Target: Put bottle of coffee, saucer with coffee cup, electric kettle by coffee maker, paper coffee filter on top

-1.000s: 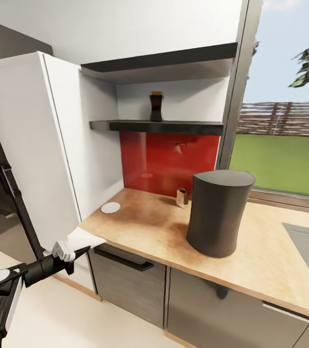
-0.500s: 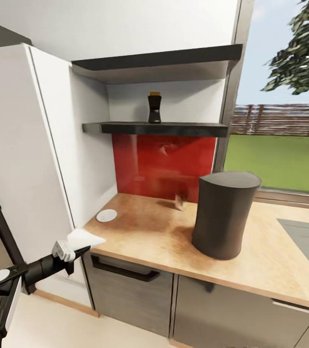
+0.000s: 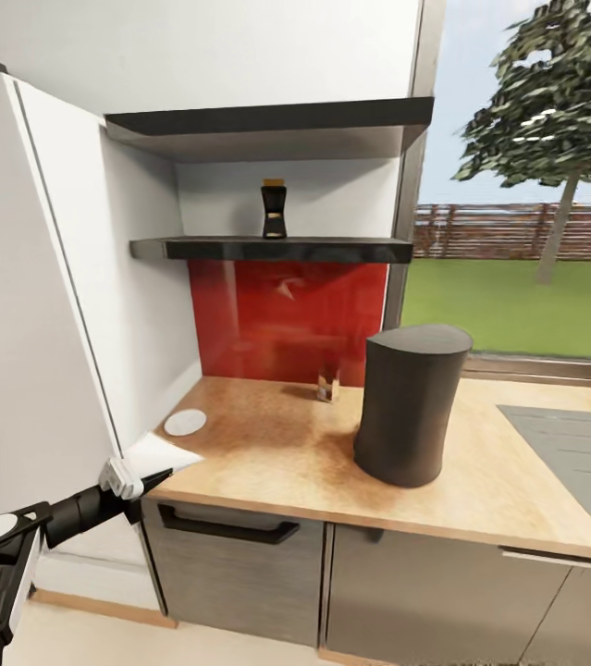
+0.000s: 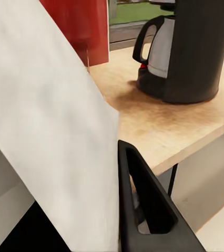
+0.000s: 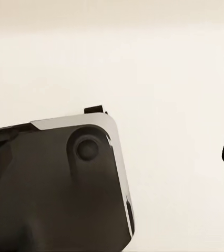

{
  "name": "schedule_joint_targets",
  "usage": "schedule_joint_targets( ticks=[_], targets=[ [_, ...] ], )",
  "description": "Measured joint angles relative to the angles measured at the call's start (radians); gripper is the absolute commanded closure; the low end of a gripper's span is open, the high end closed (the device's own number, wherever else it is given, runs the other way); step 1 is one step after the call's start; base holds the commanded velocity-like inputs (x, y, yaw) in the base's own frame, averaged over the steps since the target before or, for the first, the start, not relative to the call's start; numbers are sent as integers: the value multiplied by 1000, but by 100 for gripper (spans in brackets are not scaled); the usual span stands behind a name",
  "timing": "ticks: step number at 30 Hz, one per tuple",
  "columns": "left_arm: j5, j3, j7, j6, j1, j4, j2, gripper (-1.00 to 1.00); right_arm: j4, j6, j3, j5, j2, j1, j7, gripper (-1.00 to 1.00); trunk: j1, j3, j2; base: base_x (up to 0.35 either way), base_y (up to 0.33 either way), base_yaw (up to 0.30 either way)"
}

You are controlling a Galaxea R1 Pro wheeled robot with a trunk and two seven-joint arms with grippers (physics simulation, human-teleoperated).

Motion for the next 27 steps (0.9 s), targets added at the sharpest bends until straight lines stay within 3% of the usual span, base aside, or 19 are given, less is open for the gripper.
schedule_joint_targets(
  ticks=[4,8,11,15,20,23,27],
  targets=[
    [-2,0,1,23,-6,-1,1,100,0,0,-1,0,0,0,0,-100,0,2,0,0,3,-246],
    [-1,-2,6,115,-16,-1,24,100,0,0,0,0,0,0,0,-100,0,5,0,0,1,-246],
    [0,-9,6,172,-59,1,55,100,0,0,-1,0,0,0,0,-100,0,6,0,0,0,-249],
    [-10,-14,10,261,-167,14,88,100,0,0,-1,0,0,0,0,-100,0,9,0,0,0,-253],
    [-137,-31,6,370,-323,33,110,100,-2,1,-1,-1,0,0,0,-100,0,10,0,0,0,-138],
    [-227,-70,3,409,-436,86,113,100,-3,1,-1,-1,0,0,1,-100,0,11,0,0,0,-27],
    [-313,-132,1,423,-578,206,113,100,-4,0,-1,-1,0,0,2,-100,0,11,0,0,0,-7]
  ],
)
